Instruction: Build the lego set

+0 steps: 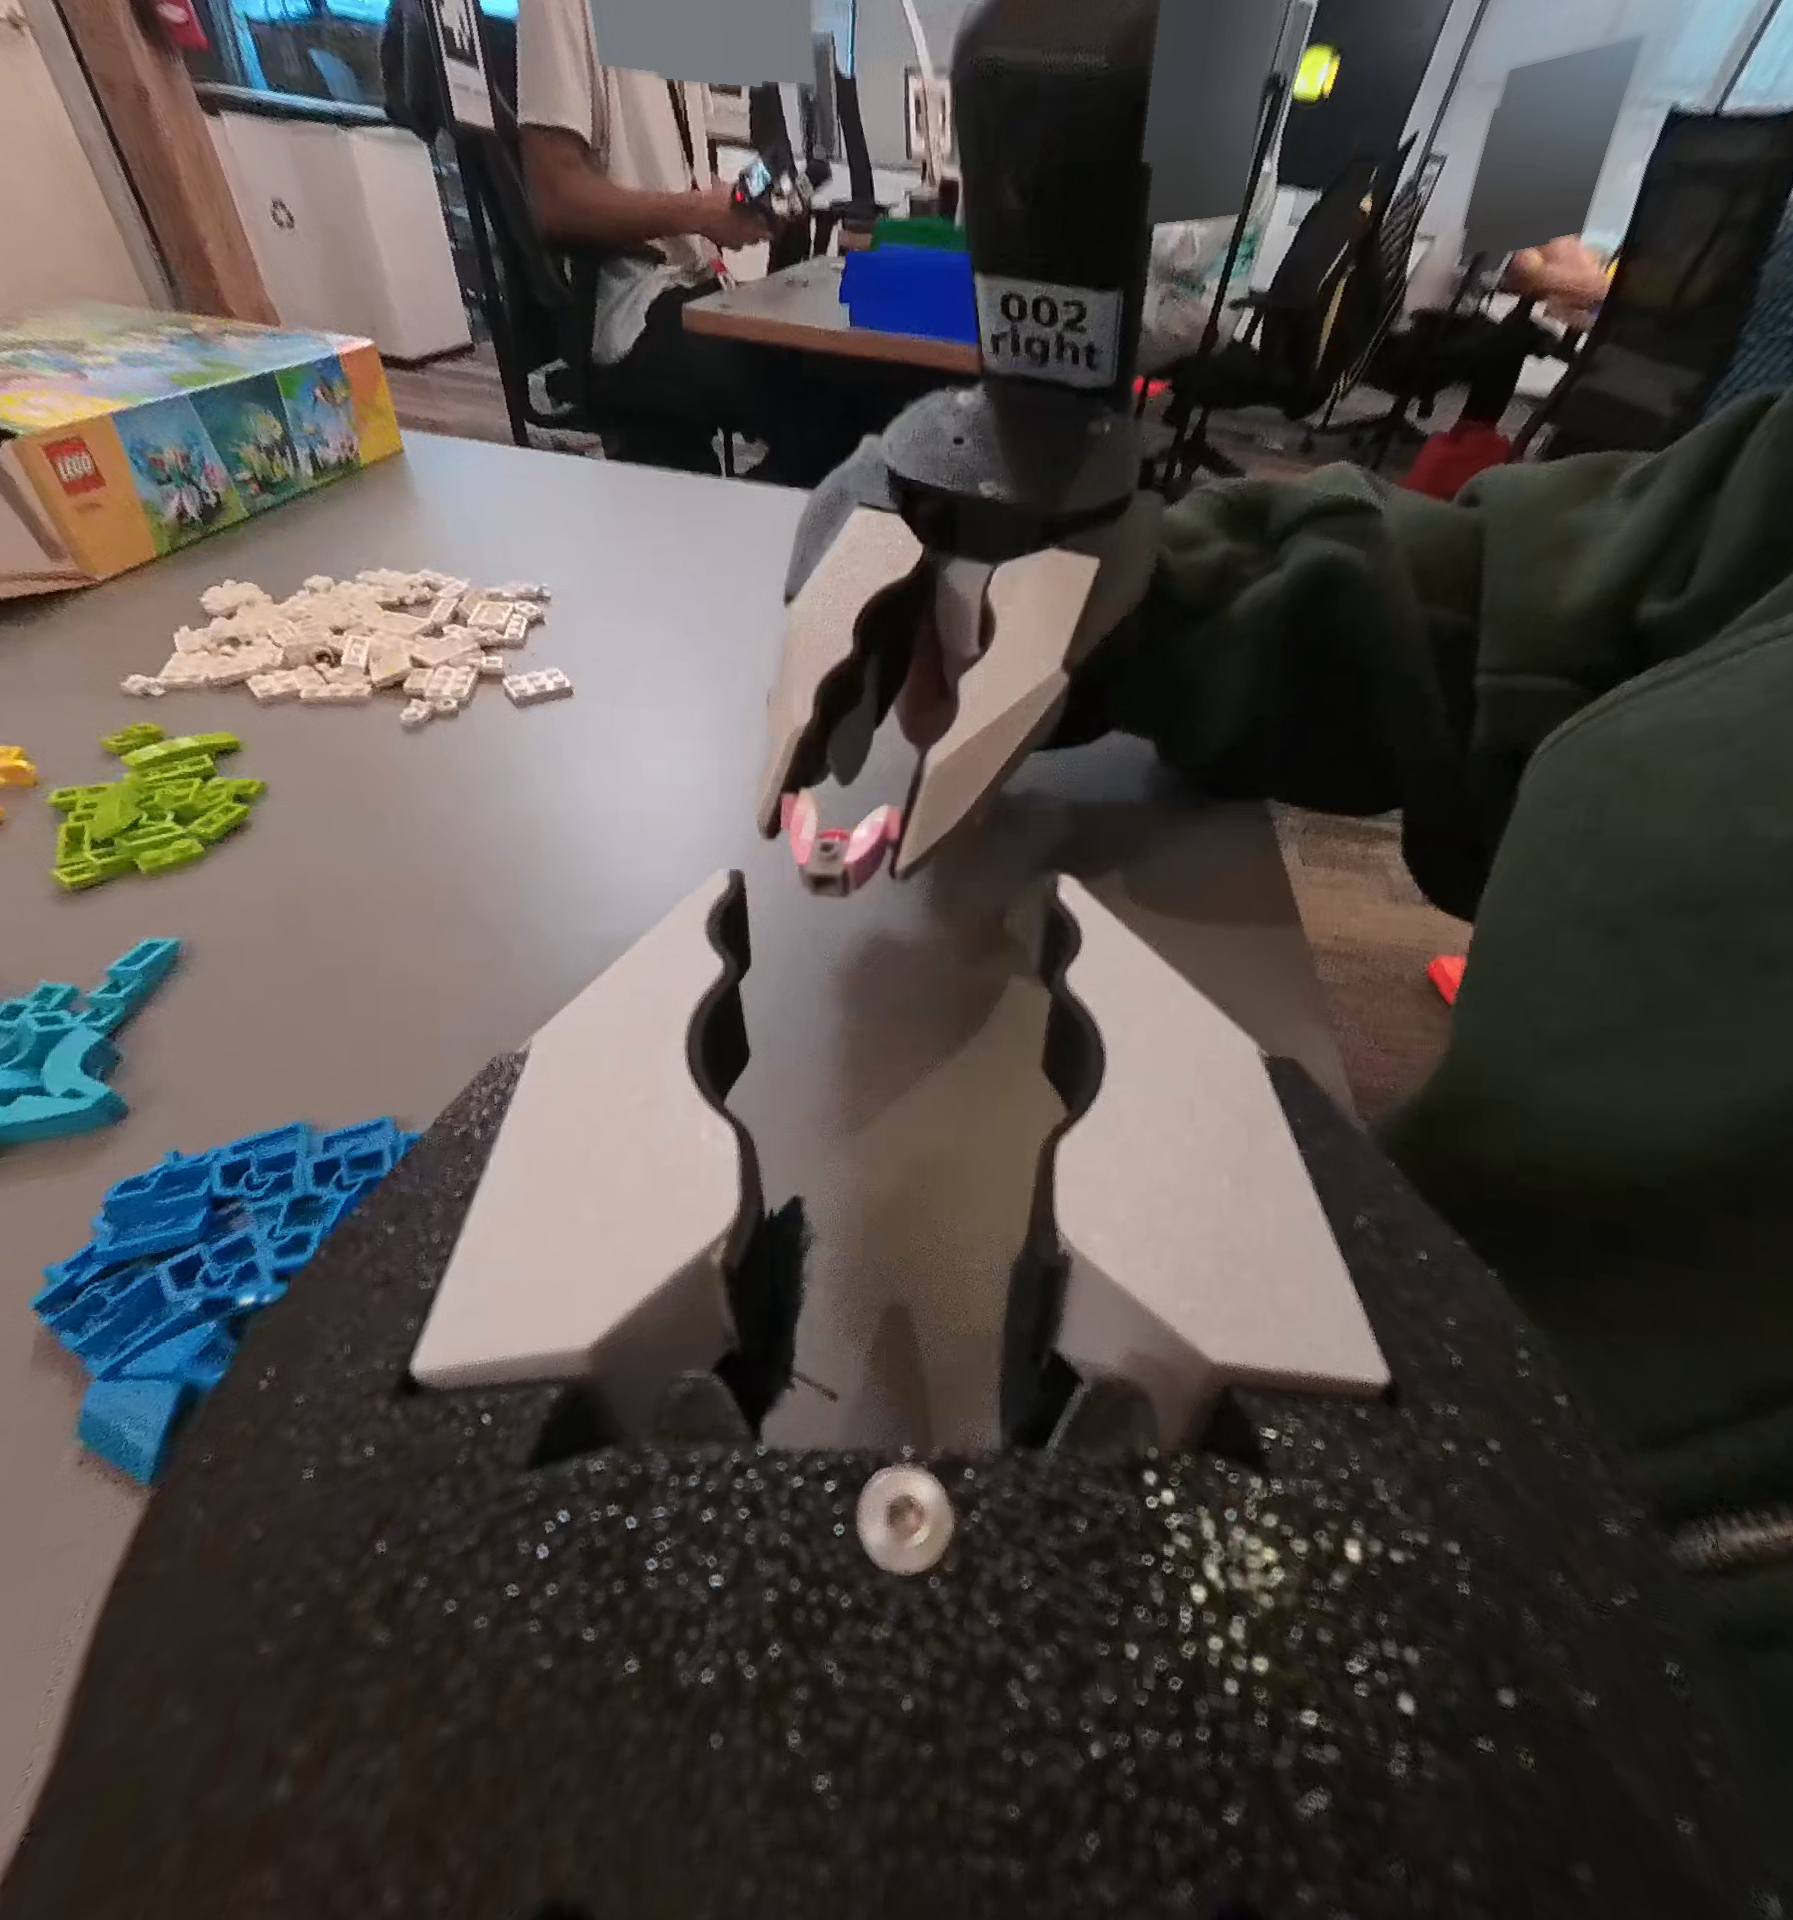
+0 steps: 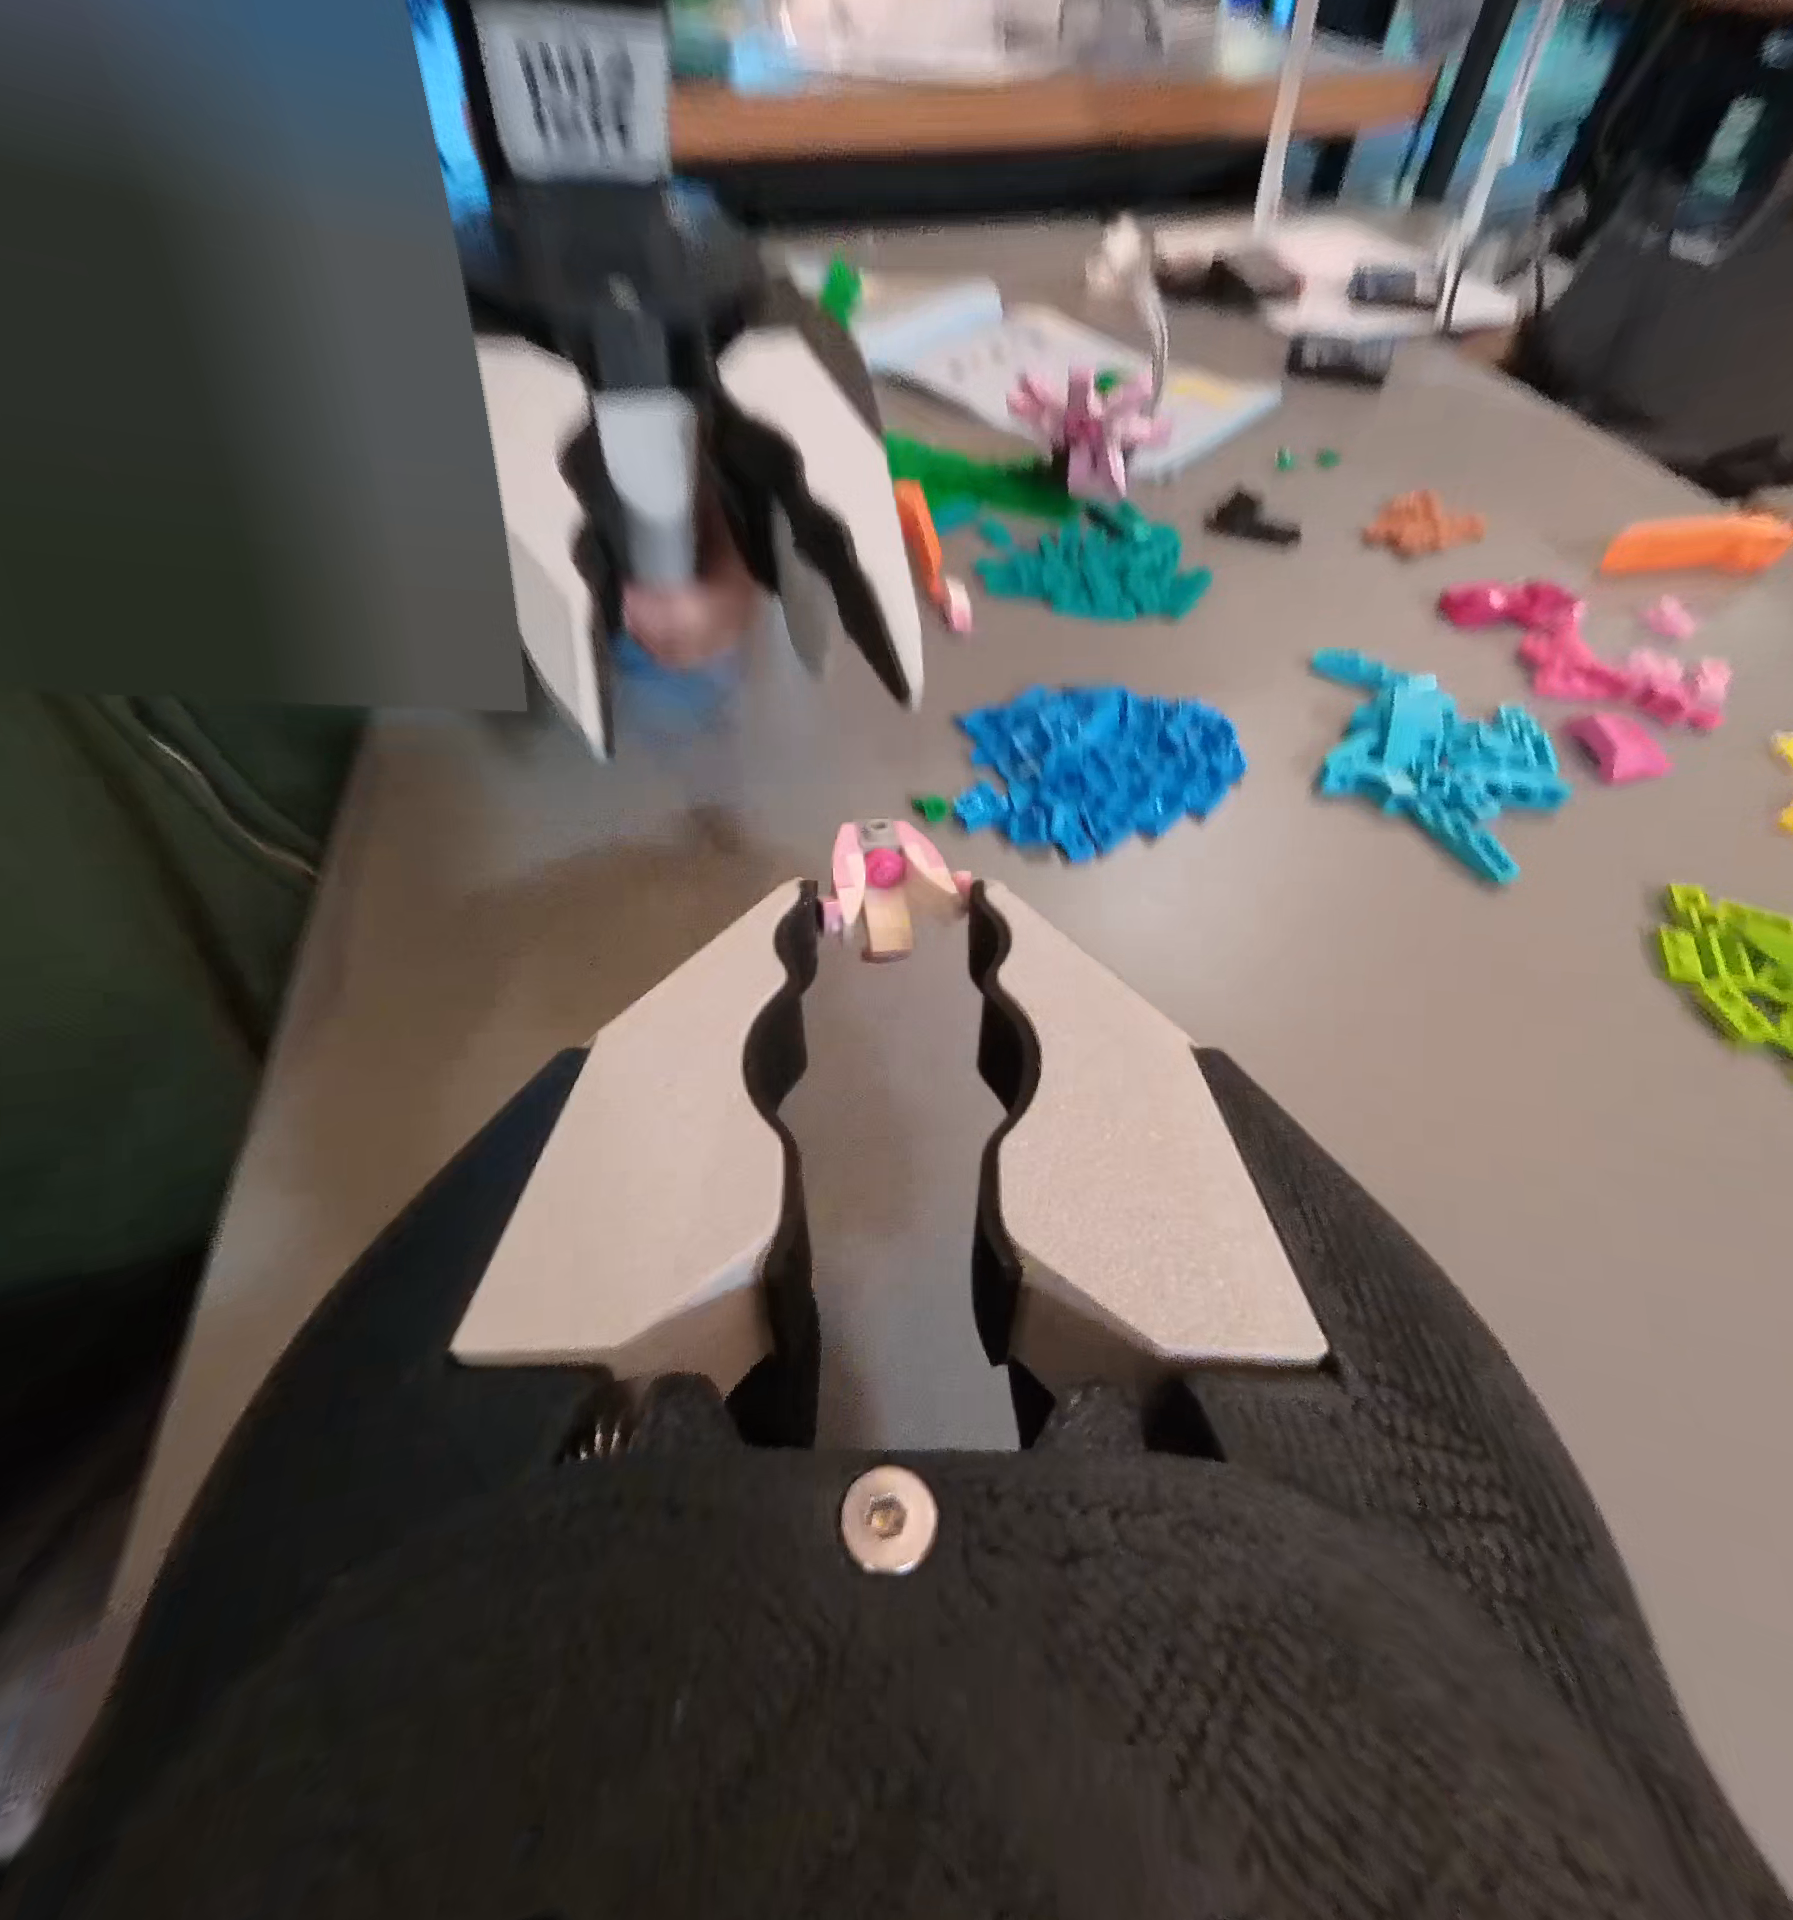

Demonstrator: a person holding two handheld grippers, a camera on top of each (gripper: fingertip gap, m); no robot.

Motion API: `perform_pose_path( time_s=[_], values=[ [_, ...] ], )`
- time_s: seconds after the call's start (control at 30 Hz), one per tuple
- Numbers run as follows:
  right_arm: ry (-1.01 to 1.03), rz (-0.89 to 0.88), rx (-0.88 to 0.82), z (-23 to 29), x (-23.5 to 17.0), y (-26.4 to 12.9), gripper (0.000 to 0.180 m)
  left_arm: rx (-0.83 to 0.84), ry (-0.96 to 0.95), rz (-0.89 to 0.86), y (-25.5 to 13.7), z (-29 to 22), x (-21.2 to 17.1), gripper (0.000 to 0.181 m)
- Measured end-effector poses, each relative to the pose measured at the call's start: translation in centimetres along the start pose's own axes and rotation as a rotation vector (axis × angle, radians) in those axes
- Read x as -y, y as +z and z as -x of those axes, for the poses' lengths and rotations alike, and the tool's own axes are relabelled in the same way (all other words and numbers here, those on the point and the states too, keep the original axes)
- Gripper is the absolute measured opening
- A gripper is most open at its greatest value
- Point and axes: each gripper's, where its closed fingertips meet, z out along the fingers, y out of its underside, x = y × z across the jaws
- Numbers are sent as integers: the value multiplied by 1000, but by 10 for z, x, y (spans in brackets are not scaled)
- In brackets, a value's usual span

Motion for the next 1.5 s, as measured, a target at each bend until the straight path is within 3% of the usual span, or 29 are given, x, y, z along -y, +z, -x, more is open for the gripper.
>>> perform_pose_path(
  time_s=[0.17, 0.37, 0.57, 0.93, 1.07, 1.13, 1.3, 1.5],
  values=[
    [17, -198, 82, 16, 42, -2, 27, 11, 6, -105, 1, -2, 17, 46],
    [-20, -199, 113, 26, 50, 2, 28, -29, -9, -222, -9, -8, 34, 31],
    [-26, -206, 125, 29, 52, 3, 27, -55, -13, -226, -9, -12, 33, 16],
    [-11, -196, 152, 33, 54, 3, 27, -75, 2, -231, -12, -16, 34, 17],
    [21, -231, 155, 31, 60, 3, 27, -73, -65, -272, -17, -13, 39, 30],
    [65, -259, 178, 32, 64, 1, 27, -16, 17, -303, -23, -10, 45, 25],
    [172, -296, 292, 39, 72, -3, 27, 126, 431, -246, -28, -19, 49, 27],
    [261, -240, 503, 60, 68, -4, 27, 67, 633, -256, -29, -39, 48, 27]
  ],
)
